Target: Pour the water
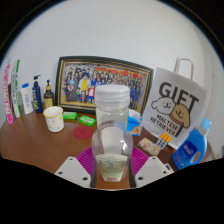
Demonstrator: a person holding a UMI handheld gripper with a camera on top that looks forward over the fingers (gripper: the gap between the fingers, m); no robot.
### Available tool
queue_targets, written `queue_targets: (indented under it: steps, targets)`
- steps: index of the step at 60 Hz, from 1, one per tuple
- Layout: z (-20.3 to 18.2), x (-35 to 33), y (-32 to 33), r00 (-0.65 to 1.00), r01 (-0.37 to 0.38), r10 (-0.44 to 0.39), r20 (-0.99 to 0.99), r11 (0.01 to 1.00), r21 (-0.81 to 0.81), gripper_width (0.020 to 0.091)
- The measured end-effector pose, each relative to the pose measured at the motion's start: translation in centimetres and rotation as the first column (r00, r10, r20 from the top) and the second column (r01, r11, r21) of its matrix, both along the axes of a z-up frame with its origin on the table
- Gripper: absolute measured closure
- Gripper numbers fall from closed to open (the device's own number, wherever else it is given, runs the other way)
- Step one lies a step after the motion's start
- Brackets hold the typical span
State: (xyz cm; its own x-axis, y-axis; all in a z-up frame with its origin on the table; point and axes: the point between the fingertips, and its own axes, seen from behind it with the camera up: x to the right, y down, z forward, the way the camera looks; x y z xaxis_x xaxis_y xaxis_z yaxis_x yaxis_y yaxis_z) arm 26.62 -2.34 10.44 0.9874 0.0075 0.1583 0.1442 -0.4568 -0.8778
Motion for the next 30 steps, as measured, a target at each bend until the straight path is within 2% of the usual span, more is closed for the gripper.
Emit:
queue_targets:
  steps: [8,15,22,30]
  targets:
    - [3.7,-1.1,3.8,0.975,0.02,-0.02,0.221,1.0,0.003,0.0664]
    - [6.3,-2.2,7.8,0.873,0.014,-0.01,0.487,1.0,-0.004,0.0665]
    - [7.5,-4.3,11.6,0.702,0.012,0.02,0.712,0.999,-0.04,0.0666]
    - [7.1,-6.9,15.2,0.413,-0.015,0.129,0.902,0.991,-0.135,0.0665]
